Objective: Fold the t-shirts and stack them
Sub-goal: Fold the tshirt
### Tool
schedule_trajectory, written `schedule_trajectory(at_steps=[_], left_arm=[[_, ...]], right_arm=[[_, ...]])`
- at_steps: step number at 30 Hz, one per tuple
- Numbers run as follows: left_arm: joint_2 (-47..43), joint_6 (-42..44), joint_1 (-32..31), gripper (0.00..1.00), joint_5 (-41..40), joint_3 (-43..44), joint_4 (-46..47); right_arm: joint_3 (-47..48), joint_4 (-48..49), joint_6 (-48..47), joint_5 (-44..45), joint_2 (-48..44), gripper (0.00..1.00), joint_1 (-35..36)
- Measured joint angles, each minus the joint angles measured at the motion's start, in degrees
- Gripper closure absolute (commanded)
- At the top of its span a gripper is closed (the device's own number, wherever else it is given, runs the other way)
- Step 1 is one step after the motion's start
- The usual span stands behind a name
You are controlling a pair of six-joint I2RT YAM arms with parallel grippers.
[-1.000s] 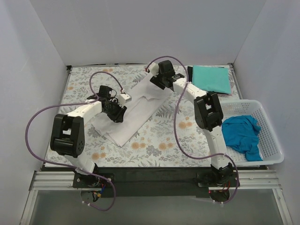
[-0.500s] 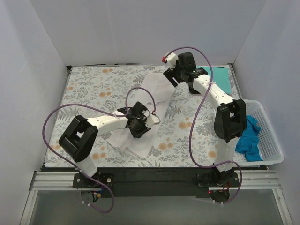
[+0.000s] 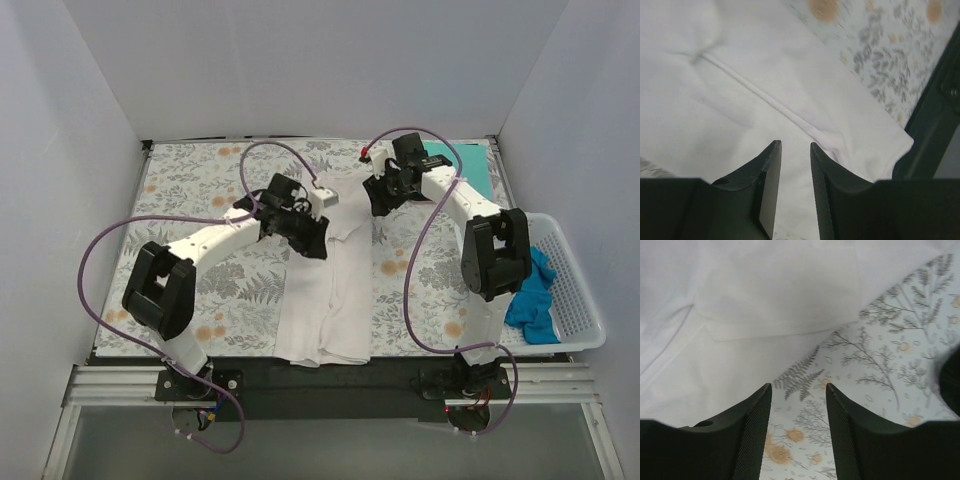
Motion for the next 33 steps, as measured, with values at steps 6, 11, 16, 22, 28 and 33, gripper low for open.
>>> schedule_trajectory(at_steps=[6,11,16,22,28,33], left_arm=[[8.2,-4.6,10.4,0.74,-0.3,8.7,4.4],[18.3,-7.8,11.7,0.75,-0.5,11.0,6.1],[23.6,-11.3,12.5,0.78,-0.2,12.0,6.9],[28.7,-14.3,15.8,0.76,1.2,18.3,9.0],[33.7,-14.8,18.5,0.7,3.8,25.9,10.3],[32.5,-11.7,19.3,0.63,4.9,27.0,9.0]], right_arm=[[-1.3,-1.0,1.9,-3.2,1.0,0.52,4.1],[-0.7,-1.0,2.7,-2.8,6.9,0.52,6.2],[3.0,0.4,2.8,-1.0,12.2,0.53,5.9],[13.7,2.5,2.3,1.8,19.7,0.52,5.7],[26.8,5.9,-0.8,4.5,28.2,0.43,6.0],[22.8,5.3,-4.4,3.5,24.3,0.3,6.4]])
